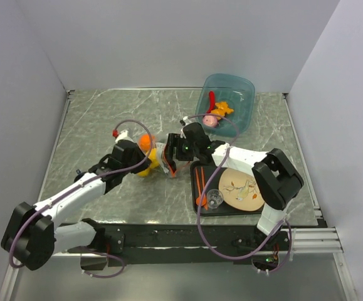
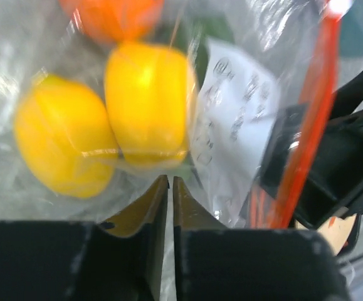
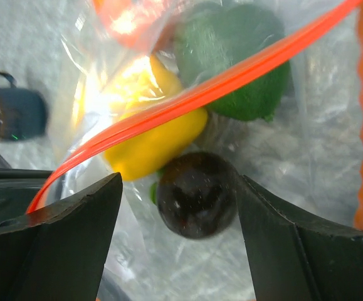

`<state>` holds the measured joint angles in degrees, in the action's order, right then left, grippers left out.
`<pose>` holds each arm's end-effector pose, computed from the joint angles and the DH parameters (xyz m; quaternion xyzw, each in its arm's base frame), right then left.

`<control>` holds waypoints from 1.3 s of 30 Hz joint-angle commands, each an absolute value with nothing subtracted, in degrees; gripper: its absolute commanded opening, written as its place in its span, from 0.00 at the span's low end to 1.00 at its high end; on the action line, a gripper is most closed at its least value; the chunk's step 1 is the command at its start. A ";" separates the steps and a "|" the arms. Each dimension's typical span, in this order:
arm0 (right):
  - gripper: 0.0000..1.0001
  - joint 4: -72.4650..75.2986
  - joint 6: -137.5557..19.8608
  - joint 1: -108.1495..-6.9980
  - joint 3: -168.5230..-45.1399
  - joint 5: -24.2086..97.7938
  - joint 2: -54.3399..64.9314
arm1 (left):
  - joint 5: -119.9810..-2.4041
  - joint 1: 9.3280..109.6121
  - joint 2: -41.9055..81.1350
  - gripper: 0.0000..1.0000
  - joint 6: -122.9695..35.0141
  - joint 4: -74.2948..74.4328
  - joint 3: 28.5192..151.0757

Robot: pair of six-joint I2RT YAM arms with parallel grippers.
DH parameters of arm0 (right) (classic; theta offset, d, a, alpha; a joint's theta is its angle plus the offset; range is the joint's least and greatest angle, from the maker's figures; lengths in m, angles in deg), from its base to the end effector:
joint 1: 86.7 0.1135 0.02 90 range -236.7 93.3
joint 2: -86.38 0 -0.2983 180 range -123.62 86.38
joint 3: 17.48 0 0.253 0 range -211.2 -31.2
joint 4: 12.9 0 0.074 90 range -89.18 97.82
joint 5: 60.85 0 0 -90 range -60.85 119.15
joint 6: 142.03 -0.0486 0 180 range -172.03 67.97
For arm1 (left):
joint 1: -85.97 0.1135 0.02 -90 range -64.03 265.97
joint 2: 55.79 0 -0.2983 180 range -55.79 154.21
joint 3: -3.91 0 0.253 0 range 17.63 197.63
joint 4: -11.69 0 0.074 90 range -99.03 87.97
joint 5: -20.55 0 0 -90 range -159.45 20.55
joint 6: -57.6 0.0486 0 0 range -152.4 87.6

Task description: Open the zip-top bag and remove the fake food

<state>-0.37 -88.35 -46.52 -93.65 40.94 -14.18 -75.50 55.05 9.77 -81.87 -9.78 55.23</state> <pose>0.3009 0.2671 0.2292 -0.0758 0.8878 0.3473 0.2922 0.2095 -0.1195 0.2514 -0.1670 0.8731 -0.2582 0.3783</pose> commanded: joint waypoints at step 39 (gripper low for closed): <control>0.53 7.33 -77.60 -42.31 -97.12 43.38 -19.02 | -76.75 55.47 31.48 0.01 -86.19 -3.34 55.07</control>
